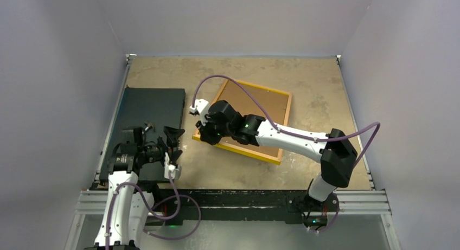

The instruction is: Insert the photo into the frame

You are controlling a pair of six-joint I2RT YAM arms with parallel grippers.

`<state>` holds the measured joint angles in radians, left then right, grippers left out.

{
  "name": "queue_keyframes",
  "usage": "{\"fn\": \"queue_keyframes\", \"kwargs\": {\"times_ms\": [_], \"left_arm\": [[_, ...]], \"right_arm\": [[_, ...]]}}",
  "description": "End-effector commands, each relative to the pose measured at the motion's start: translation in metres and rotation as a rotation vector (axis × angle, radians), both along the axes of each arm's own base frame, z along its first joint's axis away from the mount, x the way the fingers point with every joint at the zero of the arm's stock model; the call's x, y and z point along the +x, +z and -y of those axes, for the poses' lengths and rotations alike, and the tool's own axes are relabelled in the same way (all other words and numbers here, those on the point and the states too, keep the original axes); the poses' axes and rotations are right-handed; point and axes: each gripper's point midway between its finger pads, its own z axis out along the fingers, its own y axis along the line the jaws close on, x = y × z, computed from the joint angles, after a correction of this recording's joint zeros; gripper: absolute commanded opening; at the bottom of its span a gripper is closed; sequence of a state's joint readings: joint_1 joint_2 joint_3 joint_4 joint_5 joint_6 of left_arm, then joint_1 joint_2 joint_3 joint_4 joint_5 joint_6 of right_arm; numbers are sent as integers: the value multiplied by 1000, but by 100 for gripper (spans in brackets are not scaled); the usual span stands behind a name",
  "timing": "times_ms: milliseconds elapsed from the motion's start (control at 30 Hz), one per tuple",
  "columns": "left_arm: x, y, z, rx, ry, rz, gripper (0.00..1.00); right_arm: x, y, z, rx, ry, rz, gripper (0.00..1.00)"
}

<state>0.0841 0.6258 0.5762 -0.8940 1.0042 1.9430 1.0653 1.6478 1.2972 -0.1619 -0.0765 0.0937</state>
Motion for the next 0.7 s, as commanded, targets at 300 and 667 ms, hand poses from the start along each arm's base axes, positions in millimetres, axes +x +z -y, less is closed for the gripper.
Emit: {"fn": "queue_keyframes", "kwargs": {"times_ms": [300, 667], "left_arm": [[-2, 31, 26, -55, -230, 350, 84], [18, 32, 30, -47, -222, 383, 37]], "right_arm": [[4, 87, -32, 232, 39, 11, 0], [7, 96, -50, 255, 73, -22, 0]]}}
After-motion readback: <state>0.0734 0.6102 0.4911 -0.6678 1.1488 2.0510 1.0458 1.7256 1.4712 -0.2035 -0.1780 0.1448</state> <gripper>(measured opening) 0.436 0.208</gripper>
